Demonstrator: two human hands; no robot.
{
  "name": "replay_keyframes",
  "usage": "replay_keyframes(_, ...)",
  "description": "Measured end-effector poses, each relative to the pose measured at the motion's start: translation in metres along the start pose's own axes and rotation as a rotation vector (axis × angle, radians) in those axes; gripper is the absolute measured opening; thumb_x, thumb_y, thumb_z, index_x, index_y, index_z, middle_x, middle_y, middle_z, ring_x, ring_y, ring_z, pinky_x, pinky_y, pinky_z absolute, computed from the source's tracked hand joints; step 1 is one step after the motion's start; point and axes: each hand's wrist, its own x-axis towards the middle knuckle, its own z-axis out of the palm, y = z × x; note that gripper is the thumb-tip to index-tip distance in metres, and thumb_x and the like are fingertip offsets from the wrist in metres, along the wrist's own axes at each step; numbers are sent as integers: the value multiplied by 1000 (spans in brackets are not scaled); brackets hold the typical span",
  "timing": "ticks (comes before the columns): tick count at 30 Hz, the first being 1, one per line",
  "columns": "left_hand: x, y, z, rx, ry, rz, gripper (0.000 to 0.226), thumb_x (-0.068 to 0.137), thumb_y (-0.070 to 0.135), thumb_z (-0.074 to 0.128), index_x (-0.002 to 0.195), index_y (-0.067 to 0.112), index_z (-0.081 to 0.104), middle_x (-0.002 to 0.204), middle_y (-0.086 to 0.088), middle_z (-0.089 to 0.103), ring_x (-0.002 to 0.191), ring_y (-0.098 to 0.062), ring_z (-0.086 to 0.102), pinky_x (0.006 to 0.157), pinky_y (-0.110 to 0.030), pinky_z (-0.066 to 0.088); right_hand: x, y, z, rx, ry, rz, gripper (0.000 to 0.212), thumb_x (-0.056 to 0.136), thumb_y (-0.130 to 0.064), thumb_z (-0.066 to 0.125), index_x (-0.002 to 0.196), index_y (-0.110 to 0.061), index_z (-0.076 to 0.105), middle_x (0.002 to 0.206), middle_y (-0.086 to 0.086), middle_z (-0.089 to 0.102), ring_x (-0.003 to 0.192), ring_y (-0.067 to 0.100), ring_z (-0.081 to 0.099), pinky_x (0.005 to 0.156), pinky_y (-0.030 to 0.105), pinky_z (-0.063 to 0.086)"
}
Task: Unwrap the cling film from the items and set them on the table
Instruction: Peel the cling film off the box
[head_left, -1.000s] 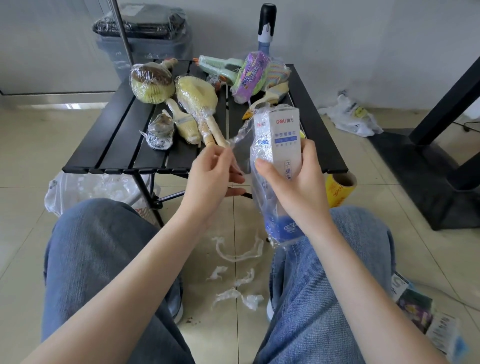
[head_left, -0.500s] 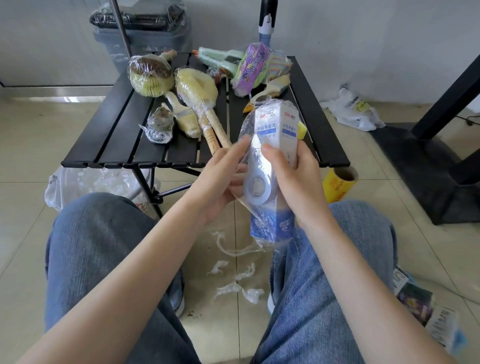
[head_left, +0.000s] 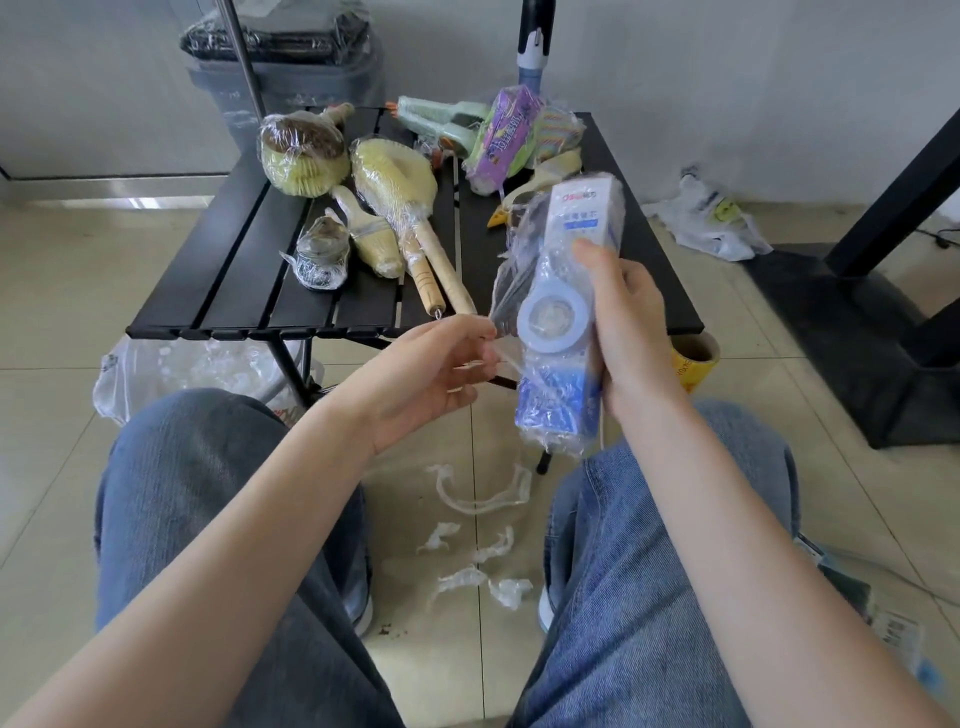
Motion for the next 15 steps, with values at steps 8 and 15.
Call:
replay_keyframes(8, -2, 3, 17, 49, 170, 227, 11, 101, 20, 47, 93, 13, 48, 72, 4, 61, 59, -6, 60, 58, -19, 52, 6, 5, -6, -98, -160, 163, 78, 70, -75, 51, 133, -28, 46, 118, 0, 67, 100, 16, 69, 86, 40, 55)
replay_keyframes(15, -3, -5, 15, 305, 256, 317, 11, 102, 16, 43, 94, 9, 48, 69, 2, 61, 59, -5, 60, 55, -15, 47, -4, 10, -7, -88, -236, 104, 62, 79, -28, 76, 132, -24, 43, 117, -1, 66, 100, 14, 69, 84, 36, 58)
